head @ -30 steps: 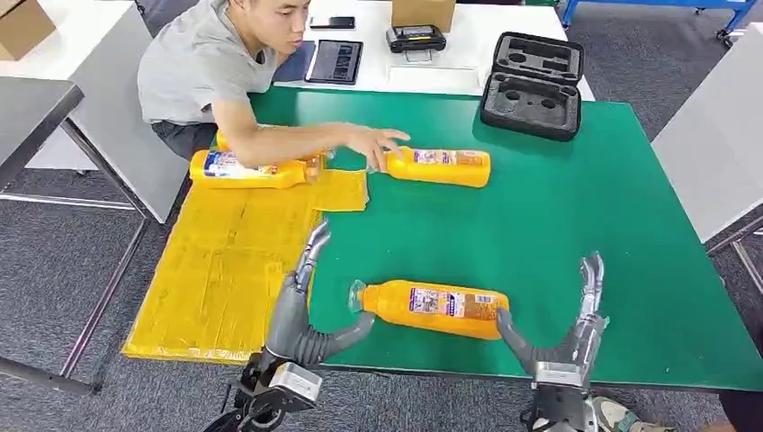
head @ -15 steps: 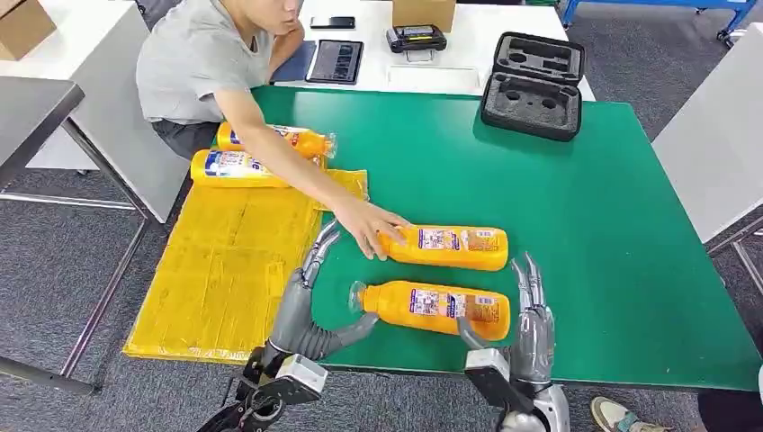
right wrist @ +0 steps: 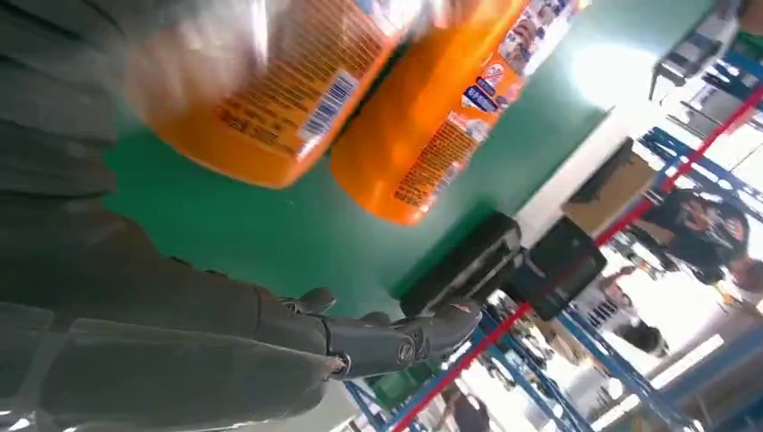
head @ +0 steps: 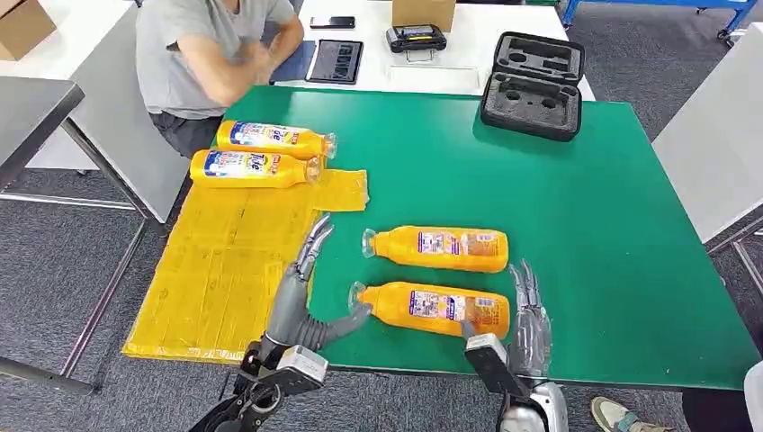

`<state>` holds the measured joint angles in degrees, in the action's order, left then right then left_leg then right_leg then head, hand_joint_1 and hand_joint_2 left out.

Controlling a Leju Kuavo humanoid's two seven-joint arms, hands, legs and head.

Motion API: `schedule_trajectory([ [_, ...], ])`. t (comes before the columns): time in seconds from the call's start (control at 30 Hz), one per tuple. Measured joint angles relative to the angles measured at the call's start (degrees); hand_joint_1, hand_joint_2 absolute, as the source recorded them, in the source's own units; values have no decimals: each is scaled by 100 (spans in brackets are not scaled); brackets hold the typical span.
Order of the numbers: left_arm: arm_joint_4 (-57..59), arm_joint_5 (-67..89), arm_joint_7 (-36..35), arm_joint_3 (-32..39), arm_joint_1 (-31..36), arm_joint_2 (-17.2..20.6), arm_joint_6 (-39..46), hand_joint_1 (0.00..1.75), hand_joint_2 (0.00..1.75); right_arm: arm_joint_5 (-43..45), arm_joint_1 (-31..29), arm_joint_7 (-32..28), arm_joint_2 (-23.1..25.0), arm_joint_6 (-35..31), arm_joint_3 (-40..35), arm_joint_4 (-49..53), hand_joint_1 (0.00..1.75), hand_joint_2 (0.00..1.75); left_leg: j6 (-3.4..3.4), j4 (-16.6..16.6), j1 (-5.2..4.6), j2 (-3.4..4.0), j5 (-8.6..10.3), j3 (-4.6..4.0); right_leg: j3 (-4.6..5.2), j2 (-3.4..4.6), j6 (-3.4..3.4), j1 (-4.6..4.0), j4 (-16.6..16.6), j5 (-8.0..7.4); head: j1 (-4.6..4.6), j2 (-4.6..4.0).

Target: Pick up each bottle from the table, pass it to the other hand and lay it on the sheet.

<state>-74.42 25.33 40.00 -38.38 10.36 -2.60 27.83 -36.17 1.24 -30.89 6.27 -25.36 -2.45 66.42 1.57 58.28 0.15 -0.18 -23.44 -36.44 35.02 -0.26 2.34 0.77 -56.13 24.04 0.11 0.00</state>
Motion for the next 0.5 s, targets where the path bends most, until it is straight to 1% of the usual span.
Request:
schedule_trajectory([
  [0.17,37,99,0,13,32,-31,-29,0,175,-265,-71,161,-39,182,4,-158,0,175,1,0,-1,0,0,0,-2,0,0,1,0,-1,0,0],
  [0.5,35,251,0,31,28,-50,-85,0,175,-497,-138,38,-57,689,2,-230,0,175,1,0,0,0,1,0,-1,0,0,0,0,-1,0,0],
])
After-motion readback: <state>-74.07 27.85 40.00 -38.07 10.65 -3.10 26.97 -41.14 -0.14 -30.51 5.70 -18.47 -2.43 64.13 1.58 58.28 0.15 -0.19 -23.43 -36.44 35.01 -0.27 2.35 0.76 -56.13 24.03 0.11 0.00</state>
